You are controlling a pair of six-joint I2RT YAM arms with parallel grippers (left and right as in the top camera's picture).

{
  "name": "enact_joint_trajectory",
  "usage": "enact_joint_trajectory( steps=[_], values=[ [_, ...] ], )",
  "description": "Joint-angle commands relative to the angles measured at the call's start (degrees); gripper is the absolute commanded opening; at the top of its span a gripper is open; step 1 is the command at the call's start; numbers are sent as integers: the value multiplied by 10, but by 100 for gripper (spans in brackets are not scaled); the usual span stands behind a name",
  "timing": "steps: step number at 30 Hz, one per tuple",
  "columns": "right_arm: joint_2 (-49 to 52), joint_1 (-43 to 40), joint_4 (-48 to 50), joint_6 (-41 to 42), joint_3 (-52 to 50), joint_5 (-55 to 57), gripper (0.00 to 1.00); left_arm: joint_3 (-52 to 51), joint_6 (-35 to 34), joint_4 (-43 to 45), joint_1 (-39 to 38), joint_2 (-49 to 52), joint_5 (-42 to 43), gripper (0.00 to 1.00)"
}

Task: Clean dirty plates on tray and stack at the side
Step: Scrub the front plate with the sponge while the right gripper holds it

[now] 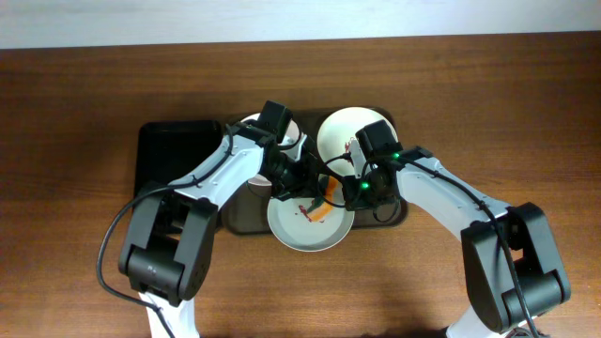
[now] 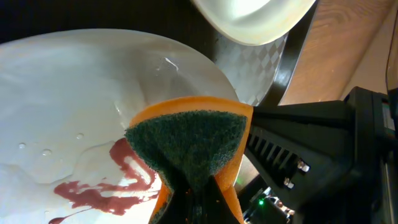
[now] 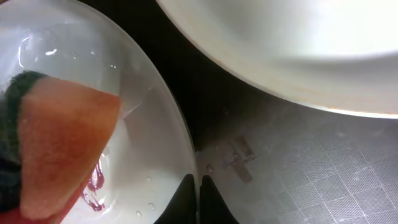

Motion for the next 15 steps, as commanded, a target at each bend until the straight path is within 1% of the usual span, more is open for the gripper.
enact_joint_trajectory(
  steps=[1,6,9,10,13,15],
  values=[
    [5,3,0,3,12,7,4,-13,-10,-1,0,4,35,0],
    [5,3,-1,3,12,7,4,-57,-25,37,0,4,56,0],
    [5,3,0,3,12,7,4,-82,-31,58,0,4,51,0],
    [5,3,0,3,12,7,4,-87,-31,62,0,4,33,0],
    [5,3,-1,3,12,7,4,-90,-28,59,2,4,-58,0],
    [5,3,-3,3,12,7,4,-90,-28,57,5,4,-96,0]
  ],
)
